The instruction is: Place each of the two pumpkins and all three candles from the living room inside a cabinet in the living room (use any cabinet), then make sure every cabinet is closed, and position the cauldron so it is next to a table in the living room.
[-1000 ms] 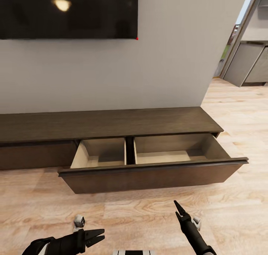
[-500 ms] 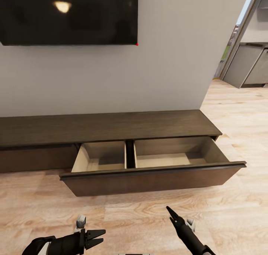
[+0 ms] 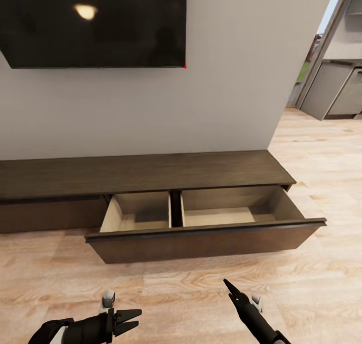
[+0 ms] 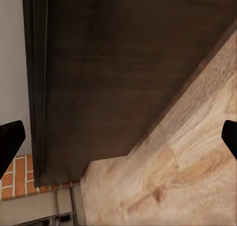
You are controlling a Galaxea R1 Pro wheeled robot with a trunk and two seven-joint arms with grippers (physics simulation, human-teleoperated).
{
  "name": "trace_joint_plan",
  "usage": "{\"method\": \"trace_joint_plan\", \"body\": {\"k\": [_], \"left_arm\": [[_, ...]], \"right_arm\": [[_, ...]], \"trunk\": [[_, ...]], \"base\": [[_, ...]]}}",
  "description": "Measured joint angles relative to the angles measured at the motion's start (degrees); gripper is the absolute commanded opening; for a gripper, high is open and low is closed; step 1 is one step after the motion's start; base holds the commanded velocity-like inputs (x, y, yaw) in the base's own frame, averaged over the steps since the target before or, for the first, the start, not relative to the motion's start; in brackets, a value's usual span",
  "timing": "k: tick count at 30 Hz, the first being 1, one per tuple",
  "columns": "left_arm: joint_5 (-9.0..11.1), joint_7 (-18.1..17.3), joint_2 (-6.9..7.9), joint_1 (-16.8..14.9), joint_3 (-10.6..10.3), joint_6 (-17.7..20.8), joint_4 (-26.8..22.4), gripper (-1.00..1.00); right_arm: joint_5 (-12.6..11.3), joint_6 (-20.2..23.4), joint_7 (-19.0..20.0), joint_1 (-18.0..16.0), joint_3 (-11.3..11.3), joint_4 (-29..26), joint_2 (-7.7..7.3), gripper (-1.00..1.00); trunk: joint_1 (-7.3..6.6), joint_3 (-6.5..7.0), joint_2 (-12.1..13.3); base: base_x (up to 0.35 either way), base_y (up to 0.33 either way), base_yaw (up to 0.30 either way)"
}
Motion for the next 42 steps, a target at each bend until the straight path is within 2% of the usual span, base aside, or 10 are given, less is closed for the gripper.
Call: {"method": "trace_joint_plan", "body": {"k": [7,12,19,25,31,32,33,34,39,42], "left_arm": [[0.0,0.3,0.07,0.0,0.1,0.0,0.1,1.0],[0.4,4.5,-0.1,0.0,0.2,0.0,0.1,1.0],[0.4,5.5,-0.16,0.0,0.3,0.1,0.1,1.0],[0.4,5.5,-0.16,0.0,0.3,0.1,0.1,1.0],[0.3,5.7,-0.23,0.0,0.3,0.1,0.1,1.0],[0.4,6.3,-0.25,0.0,0.3,0.1,0.1,1.0],[0.6,9.9,-0.41,0.0,0.4,0.1,0.1,1.0],[0.7,11.4,-0.61,0.0,0.4,0.1,0.0,1.0],[0.7,13.2,-1.02,0.0,0.5,0.1,0.0,1.0],[0.7,13.6,-1.05,0.0,0.5,0.1,0.0,1.0]], "right_arm": [[-0.2,0.1,-0.1,0.0,0.0,0.0,-0.09,1.0],[0.1,0.0,-0.1,0.0,0.1,-0.1,-0.11,1.0],[-0.4,0.5,-0.7,0.0,0.0,0.0,0.08,1.0],[0.1,0.5,-6.6,0.0,0.1,-0.4,0.07,1.0],[0.2,0.1,-7.8,0.0,0.1,-0.7,0.06,1.0],[0.2,0.0,-7.8,0.0,0.1,-0.7,0.06,1.0],[0.2,-0.1,-8.5,0.0,0.2,-0.8,0.05,1.0],[0.3,-0.2,-9.3,0.0,0.2,-0.8,0.01,1.0],[0.2,-3.6,-11.0,0.0,0.2,-0.8,0.0,1.0],[1.5,-6.1,-13.7,0.0,0.7,-0.9,0.15,1.0]], "trunk": [[-1.54,1.26,2.8],[-2.64,2.15,4.8],[-4.17,3.41,7.6],[-5.49,4.49,10.0],[-6.81,5.56,12.4],[-7.03,5.74,12.8],[-7.25,5.92,13.2],[-7.47,6.1,13.6],[-8.57,7.0,15.6],[-9.23,7.54,16.8]], "base": [[0.0,0.0,0.0],[0.0,0.0,0.0],[0.0,0.0,0.0],[0.0,0.0,0.0],[0.0,0.0,0.0],[0.0,0.0,0.0],[0.0,0.0,0.0],[0.0,0.0,0.0],[0.0,0.0,0.0],[0.0,0.0,0.0]]}}
